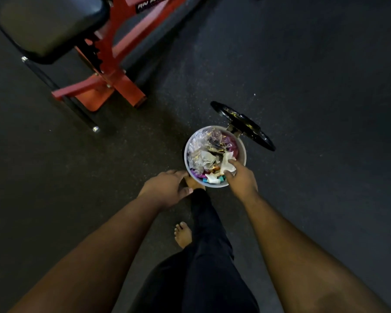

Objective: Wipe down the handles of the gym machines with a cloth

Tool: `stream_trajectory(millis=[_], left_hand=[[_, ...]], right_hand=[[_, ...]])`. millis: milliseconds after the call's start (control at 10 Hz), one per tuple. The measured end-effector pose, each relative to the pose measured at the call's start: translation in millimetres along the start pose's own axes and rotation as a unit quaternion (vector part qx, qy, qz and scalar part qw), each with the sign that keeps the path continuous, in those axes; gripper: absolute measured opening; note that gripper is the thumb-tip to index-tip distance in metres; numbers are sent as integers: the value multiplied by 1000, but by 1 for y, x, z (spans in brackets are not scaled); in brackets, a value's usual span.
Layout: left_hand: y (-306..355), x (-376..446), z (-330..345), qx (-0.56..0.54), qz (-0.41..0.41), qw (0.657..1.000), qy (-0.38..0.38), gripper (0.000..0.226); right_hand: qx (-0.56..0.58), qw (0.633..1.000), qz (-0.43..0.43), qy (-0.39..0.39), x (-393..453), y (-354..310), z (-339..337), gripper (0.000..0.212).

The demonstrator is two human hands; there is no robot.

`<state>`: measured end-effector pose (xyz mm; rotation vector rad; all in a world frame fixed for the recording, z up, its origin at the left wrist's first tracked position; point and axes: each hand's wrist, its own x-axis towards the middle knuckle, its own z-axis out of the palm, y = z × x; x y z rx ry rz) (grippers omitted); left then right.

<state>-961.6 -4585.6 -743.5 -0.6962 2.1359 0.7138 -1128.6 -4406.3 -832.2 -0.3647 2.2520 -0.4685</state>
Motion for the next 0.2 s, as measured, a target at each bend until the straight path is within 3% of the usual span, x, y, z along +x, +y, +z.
stream_trajectory(millis=[200], left_hand=[[7, -68, -15, 1, -6, 1000, 26, 72]], right_hand=[[-16, 1000, -12, 14, -77, 3, -35, 44]])
